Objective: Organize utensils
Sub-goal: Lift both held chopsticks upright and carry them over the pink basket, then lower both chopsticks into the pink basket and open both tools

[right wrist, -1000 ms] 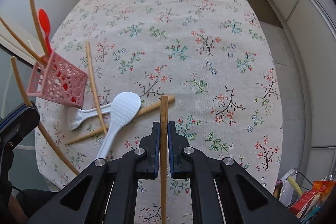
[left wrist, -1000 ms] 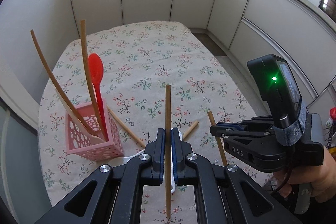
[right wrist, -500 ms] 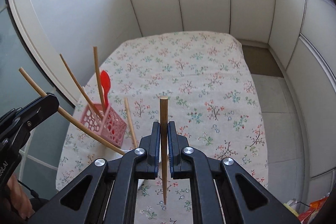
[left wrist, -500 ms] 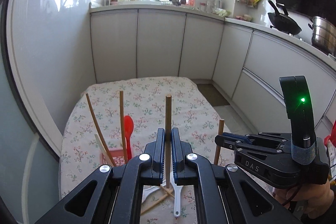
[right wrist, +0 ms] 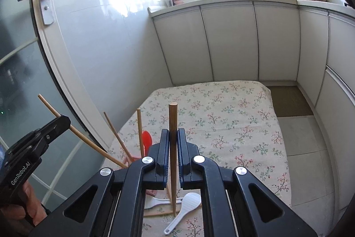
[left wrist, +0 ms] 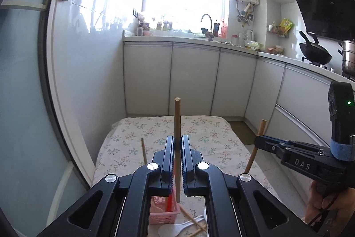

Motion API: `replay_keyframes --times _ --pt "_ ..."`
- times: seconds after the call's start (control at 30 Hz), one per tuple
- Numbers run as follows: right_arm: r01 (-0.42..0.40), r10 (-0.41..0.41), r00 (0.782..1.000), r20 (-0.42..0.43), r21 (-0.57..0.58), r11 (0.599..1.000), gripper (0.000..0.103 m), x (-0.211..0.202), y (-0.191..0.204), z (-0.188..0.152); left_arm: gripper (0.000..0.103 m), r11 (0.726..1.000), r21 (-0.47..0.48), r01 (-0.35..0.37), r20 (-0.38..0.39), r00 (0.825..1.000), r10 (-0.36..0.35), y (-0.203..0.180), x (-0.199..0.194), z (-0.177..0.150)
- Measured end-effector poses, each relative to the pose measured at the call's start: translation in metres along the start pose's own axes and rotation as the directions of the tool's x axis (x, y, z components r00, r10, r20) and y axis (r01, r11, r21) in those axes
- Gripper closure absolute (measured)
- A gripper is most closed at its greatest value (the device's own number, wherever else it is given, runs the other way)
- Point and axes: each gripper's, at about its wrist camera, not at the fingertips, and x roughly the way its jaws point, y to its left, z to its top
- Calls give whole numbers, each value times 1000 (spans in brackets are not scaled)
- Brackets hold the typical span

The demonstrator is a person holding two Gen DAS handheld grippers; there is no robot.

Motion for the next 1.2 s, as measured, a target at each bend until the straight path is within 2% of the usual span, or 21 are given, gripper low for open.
replay_keyframes --times 0.1,0.23,0.33,0.57,0.7,0.83,1.0,1.2 --pt "-28 28 999 32 4 1000 96 1 7 7 97 999 10 -39 11 999 39 6 3 1" --pt "-56 55 996 74 9 998 96 1 15 15 97 998 38 -44 -6 999 44 12 17 -4" --pt "-71 70 992 103 11 997 96 0 21 20 97 998 51 -47 -63 997 50 17 37 -11" --pt "-101 94 985 148 40 994 96 5 28 27 97 999 21 -43 -198 979 47 30 81 -30" --pt "-138 130 981 147 49 989 96 14 31 26 97 1000 6 -9 -255 967 10 33 98 -39" --pt "-141 136 984 115 42 989 96 28 38 23 96 1000 -2 -1 -283 959 0 37 105 -47" --pt "-143 141 987 74 31 989 96 46 43 18 91 999 -41 8 -262 965 -19 46 95 -43" --pt "-134 134 991 22 -13 991 96 75 55 9 86 995 -102 -14 -253 967 -13 63 82 -42"
